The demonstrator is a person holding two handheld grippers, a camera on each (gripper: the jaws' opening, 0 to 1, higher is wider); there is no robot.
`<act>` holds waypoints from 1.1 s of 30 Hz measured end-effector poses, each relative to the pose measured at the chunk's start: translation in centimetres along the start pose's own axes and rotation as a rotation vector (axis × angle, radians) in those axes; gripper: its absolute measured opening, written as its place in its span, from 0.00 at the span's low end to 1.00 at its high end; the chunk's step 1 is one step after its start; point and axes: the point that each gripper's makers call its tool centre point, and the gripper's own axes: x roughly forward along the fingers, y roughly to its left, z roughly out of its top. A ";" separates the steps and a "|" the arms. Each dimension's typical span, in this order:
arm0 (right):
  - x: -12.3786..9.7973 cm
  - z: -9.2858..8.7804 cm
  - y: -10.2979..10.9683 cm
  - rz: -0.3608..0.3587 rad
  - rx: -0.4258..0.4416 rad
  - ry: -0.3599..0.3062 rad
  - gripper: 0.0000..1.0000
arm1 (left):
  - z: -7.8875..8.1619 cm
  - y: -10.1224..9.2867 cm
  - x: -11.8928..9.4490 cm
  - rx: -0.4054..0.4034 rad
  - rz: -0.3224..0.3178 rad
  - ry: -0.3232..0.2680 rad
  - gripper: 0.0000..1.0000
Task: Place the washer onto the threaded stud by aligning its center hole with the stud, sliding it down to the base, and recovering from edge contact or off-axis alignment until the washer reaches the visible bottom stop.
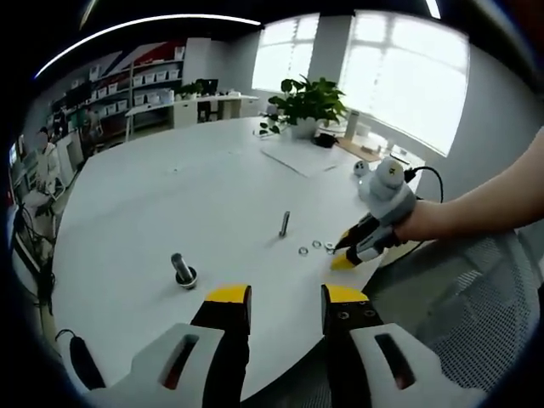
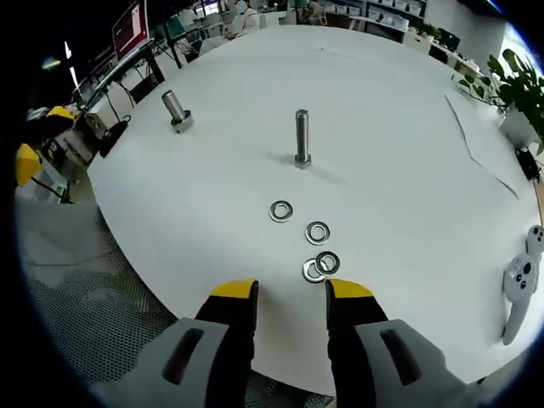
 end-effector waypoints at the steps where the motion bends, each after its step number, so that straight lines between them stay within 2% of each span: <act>1: 0.0 0.2 0.0 0.000 0.002 -0.004 0.34 | -0.1 0.0 0.0 0.002 0.000 0.005 0.31; 12: 0.4 0.7 0.7 0.002 -0.054 -0.041 0.33 | -0.4 -0.1 0.1 0.011 -0.002 0.020 0.31; 15: 0.4 0.6 0.9 0.009 -0.096 -0.026 0.28 | -0.6 -0.2 0.1 0.017 -0.004 0.026 0.30; 18: 0.5 0.6 1.1 0.014 -0.106 -0.025 0.27 | -0.6 -0.2 0.1 0.020 -0.004 0.030 0.30; 21: 0.4 0.5 1.0 0.002 -0.163 -0.012 0.24 | -0.6 -0.2 0.1 0.017 -0.004 0.031 0.30; 25: 0.5 0.6 0.8 0.003 -0.165 0.016 0.22 | -0.6 -0.2 0.1 0.020 -0.006 0.030 0.29; 27: 0.5 0.6 0.8 0.010 -0.174 0.048 0.21 | -0.6 -0.1 0.1 0.021 -0.006 0.032 0.29; 28: 0.5 0.4 0.7 0.019 -0.219 0.086 0.20 | -0.6 -0.1 0.1 0.021 -0.006 0.032 0.29; 33: 0.5 0.3 0.6 0.049 -0.332 0.235 0.18 | -0.6 -0.1 0.0 0.022 -0.006 0.032 0.29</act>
